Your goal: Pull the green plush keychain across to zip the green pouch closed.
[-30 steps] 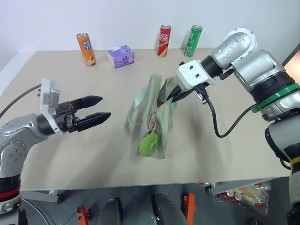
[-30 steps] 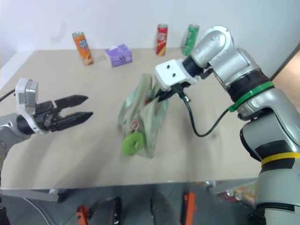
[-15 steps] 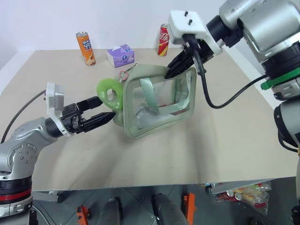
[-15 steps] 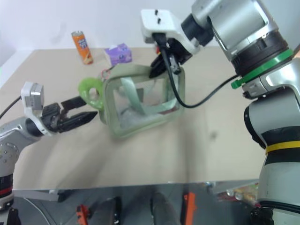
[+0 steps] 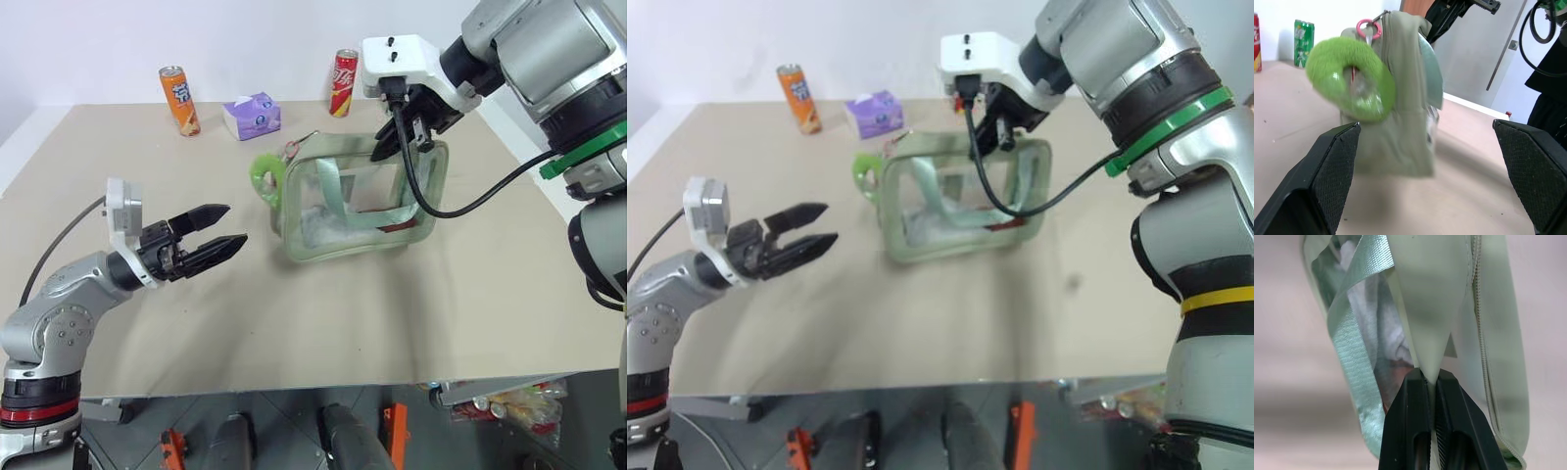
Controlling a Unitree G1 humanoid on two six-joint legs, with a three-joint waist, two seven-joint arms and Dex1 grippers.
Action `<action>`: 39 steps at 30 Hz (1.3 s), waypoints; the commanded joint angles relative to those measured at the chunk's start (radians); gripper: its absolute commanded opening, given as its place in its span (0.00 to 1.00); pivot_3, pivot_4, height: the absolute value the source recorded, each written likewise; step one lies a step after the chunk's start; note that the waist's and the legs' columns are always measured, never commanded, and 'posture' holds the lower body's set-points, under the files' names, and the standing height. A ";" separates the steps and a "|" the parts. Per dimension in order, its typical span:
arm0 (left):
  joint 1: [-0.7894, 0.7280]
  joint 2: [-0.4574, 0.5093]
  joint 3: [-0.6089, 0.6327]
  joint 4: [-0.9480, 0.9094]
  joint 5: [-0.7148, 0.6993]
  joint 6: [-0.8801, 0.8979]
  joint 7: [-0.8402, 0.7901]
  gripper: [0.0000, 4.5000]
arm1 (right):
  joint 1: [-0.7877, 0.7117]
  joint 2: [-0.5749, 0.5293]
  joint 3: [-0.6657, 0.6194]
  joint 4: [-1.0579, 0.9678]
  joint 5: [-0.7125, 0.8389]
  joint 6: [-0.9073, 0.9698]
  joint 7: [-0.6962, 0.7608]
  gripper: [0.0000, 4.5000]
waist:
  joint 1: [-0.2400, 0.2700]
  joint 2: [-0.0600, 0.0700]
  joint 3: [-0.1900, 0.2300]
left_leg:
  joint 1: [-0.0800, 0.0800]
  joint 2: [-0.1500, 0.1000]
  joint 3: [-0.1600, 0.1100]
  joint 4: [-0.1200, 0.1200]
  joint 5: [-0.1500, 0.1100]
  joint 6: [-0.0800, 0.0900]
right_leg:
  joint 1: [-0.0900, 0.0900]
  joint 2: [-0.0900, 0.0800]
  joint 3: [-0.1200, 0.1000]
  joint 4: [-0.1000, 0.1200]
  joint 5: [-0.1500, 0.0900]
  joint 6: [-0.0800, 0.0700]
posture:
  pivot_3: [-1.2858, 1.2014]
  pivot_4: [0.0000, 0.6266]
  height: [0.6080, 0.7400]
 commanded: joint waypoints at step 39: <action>-0.037 0.025 0.023 0.003 -0.017 -0.002 -0.001 1.00 | 0.268 0.097 -0.297 -0.533 0.052 0.778 -0.175 0.23 | -0.006 0.000 0.000 | -0.001 0.000 -0.006 0.000 0.000 0.000 | 0.000 0.001 -0.003 0.002 0.000 0.002 | 0.52 0.24 1.00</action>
